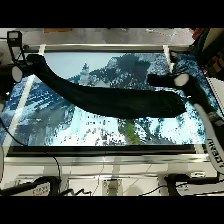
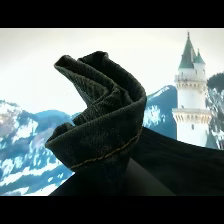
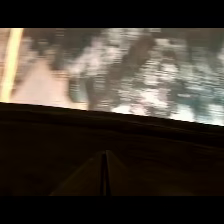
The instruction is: Fold the clothes and pants, and hang the long-sleeved shirts on hangers.
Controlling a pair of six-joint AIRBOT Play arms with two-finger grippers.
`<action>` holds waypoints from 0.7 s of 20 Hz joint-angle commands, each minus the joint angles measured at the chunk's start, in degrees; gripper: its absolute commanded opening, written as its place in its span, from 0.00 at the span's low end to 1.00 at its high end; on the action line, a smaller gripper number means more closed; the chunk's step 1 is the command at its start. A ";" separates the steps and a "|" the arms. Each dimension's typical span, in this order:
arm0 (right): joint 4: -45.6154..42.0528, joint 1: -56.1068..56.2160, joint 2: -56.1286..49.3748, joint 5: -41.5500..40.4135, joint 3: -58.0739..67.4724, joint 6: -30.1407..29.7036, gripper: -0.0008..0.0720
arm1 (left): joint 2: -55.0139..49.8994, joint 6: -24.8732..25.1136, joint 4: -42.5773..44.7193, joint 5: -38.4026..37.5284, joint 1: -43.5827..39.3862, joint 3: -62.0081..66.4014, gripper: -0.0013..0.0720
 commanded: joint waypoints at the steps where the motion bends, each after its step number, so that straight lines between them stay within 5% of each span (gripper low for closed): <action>1: 1.22 13.75 -2.01 -9.38 0.42 7.69 0.05 | 6.19 1.44 0.26 -10.05 -1.92 0.04 0.07; 14: 6.75 41.94 -21.31 0.33 20.04 13.99 0.05 | 9.20 1.42 -7.61 -18.36 -1.95 -0.13 0.07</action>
